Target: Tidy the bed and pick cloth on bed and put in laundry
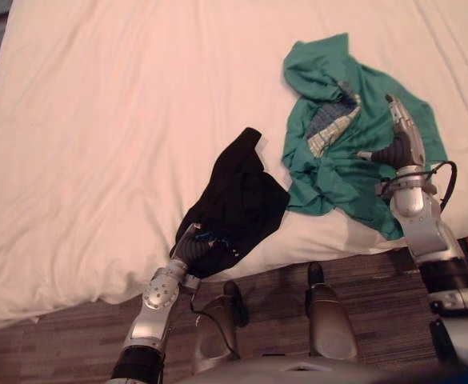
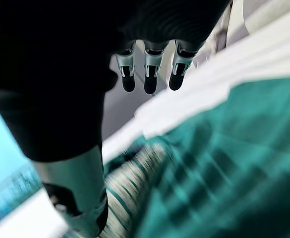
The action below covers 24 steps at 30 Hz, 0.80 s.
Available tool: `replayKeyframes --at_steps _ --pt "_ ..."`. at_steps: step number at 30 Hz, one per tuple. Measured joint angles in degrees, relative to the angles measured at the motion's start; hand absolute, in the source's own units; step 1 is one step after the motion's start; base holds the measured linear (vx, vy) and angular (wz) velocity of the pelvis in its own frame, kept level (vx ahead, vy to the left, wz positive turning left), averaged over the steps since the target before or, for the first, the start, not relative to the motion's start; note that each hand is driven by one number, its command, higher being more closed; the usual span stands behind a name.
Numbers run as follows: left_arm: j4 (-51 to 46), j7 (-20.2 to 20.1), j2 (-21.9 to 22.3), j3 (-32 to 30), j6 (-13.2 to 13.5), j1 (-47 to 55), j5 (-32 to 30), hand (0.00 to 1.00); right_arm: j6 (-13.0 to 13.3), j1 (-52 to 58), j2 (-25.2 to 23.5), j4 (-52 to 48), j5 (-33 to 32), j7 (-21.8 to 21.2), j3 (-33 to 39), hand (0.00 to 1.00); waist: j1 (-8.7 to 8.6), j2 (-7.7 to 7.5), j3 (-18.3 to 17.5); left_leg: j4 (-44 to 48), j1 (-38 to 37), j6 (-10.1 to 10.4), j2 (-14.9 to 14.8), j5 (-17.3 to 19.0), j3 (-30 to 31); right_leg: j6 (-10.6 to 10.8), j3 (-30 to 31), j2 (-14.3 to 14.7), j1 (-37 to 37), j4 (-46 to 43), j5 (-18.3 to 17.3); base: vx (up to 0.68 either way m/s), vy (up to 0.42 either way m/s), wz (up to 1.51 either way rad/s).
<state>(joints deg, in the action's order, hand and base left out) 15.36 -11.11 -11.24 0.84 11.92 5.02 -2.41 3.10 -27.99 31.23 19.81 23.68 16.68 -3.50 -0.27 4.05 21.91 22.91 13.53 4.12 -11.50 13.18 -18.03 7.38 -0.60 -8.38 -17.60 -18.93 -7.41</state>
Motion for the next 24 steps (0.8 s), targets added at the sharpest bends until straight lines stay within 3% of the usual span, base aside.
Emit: replayKeyframes --at_steps 4,7,9,10,13,18,24 --pt "-4.08 -1.16 -0.01 -0.15 0.00 0.23 -1.23 1.00 -0.90 -5.90 2.78 3.79 -3.77 -3.14 -1.70 0.00 0.69 0.78 1.90 0.33 2.12 0.16 -0.11 -0.29 1.33 -0.09 -1.30 -0.03 -1.28 0.11 0.07 0.00 -0.013 0.19" --pt "-7.77 -2.37 -0.05 -0.19 0.00 0.74 -1.18 1.00 -1.31 -9.68 3.67 7.29 -4.45 -10.48 -3.00 0.00 1.42 1.70 3.74 -0.09 3.53 0.20 -0.05 -1.05 2.06 -0.17 -2.36 -0.10 -2.39 0.13 0.12 0.05 -0.022 0.14" --pt "-8.74 -2.36 -0.06 -0.19 0.00 1.30 -1.16 1.00 -1.34 -10.75 3.84 8.22 -4.39 -12.54 -3.39 0.00 1.48 2.10 4.53 -0.89 3.59 0.26 0.05 -1.39 2.22 -0.17 -2.68 -0.14 -2.70 0.10 0.12 0.05 -0.021 0.06" --pt "-8.74 -2.34 -0.12 -0.20 0.00 1.42 -1.16 1.00 -1.17 -10.82 4.03 8.28 -4.31 -13.48 -3.39 1.00 1.46 2.10 4.53 -0.93 3.61 0.23 0.06 -1.46 2.29 -0.17 -2.68 -0.13 -2.81 0.05 0.12 0.04 -0.017 -0.04" --pt "-8.73 -2.03 -0.20 -0.38 0.00 2.31 -1.16 1.00 0.15 -10.56 3.95 9.09 -3.06 -16.71 -3.45 1.00 1.49 2.24 4.45 -1.02 3.68 0.14 0.12 -1.70 3.02 -0.31 -3.01 -0.08 -2.82 -0.04 0.03 0.01 -0.019 -0.08" --pt "-8.73 0.32 -0.09 -0.39 0.20 2.26 -1.64 1.00 -0.45 -12.65 2.39 11.46 -2.58 -16.90 -0.50 1.00 1.50 2.24 4.32 -2.71 3.69 0.95 0.11 -2.67 4.33 -0.78 -4.64 0.00 -2.89 0.02 -0.27 -0.04 -0.027 0.09" --pt "-8.04 3.11 2.29 -0.95 0.21 2.24 -8.11 1.00 -0.62 -9.75 -1.58 12.73 -6.25 -17.04 6.40 1.00 3.15 1.02 2.17 -3.95 3.43 1.56 -0.49 -3.76 5.22 -1.21 -5.48 0.82 -2.77 0.35 -0.25 -0.01 -0.043 0.06"
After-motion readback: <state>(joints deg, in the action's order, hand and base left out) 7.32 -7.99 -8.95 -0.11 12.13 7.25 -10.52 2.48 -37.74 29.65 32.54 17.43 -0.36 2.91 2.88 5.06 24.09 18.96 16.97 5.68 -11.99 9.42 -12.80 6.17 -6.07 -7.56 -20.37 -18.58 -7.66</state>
